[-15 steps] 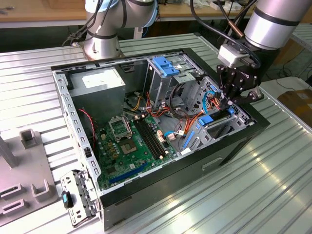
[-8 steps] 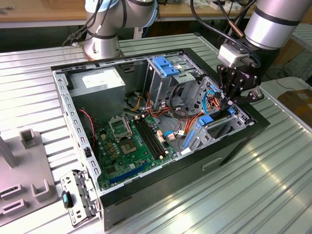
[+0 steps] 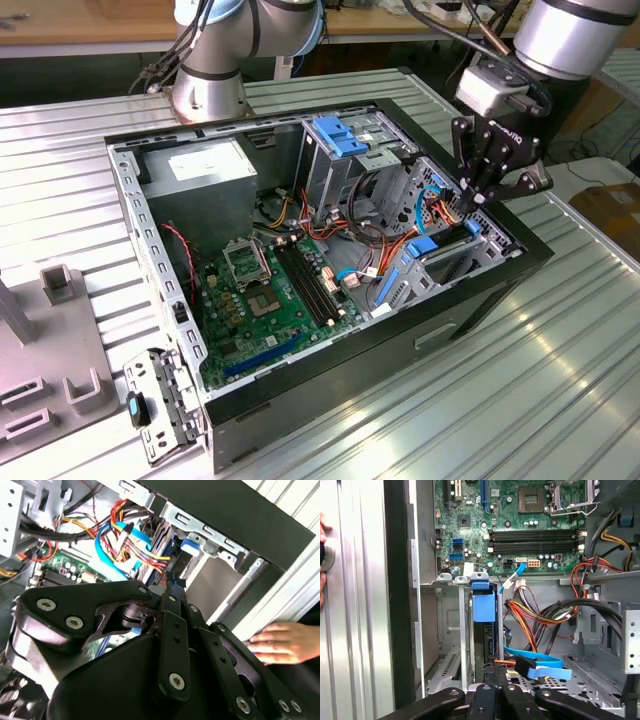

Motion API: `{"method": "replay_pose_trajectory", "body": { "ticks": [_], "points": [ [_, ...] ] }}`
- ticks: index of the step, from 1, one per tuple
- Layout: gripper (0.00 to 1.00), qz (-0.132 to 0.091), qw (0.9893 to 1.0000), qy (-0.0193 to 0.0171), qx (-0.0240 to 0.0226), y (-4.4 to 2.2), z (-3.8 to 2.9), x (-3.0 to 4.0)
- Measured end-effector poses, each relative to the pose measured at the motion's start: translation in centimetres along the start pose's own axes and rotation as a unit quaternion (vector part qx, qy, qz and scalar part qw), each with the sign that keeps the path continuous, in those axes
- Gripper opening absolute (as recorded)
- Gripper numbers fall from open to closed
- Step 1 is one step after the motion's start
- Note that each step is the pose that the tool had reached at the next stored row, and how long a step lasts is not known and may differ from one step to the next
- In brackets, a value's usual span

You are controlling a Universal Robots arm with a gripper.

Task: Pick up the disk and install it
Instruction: 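Insert the second disk wire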

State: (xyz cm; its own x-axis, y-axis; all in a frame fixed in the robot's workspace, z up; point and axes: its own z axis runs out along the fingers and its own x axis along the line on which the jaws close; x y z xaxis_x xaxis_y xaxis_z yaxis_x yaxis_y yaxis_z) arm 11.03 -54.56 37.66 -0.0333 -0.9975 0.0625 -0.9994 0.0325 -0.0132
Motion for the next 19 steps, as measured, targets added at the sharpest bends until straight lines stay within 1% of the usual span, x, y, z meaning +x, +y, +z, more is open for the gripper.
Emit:
{"method": "replay_pose_trajectory", "body": {
  "ticks": [1, 2, 4, 5, 6, 7, 8, 9, 11, 12, 14, 15, 16, 18, 19],
  "points": [
    [0.11, 0.000, 1.0000, 0.0001, -0.0041, 0.00, -0.17, 0.01],
    [0.11, 0.000, 1.0000, 0.0001, -0.0072, 0.00, -0.40, 0.01],
    [0.11, -0.001, 0.9998, 0.0005, -0.0176, -0.02, -1.48, 0.01],
    [0.11, -0.001, 0.9998, 0.0005, -0.0220, -0.02, -1.72, -0.13],
    [0.11, -0.002, 0.9996, 0.0009, -0.0279, -0.03, -1.79, -0.59],
    [0.11, -0.002, 0.9994, 0.0020, -0.0355, -0.10, -1.84, -1.29],
    [0.11, -0.003, 0.9991, 0.0028, -0.0415, -0.19, -1.87, -1.86],
    [0.11, -0.003, 0.9988, 0.0043, -0.0480, -0.46, -1.90, -2.31],
    [0.11, -0.003, 0.9986, 0.0050, -0.0527, -0.95, -1.86, -2.55],
    [0.11, -0.003, 0.9986, 0.0051, -0.0529, -1.07, -1.73, -2.70],
    [0.24, -0.003, 0.9986, 0.0051, -0.0529, -1.05, -1.22, -3.35],
    [0.30, -0.003, 0.9986, 0.0049, -0.0529, -1.04, -0.69, -3.65],
    [0.30, -0.003, 0.9986, 0.0077, -0.0529, -1.03, -0.42, -3.68],
    [0.30, -0.003, 0.9985, 0.0129, -0.0527, -1.03, -0.28, -3.68],
    [0.30, -0.003, 0.9984, 0.0210, -0.0525, -1.03, -0.08, -3.72]
  ]
}}
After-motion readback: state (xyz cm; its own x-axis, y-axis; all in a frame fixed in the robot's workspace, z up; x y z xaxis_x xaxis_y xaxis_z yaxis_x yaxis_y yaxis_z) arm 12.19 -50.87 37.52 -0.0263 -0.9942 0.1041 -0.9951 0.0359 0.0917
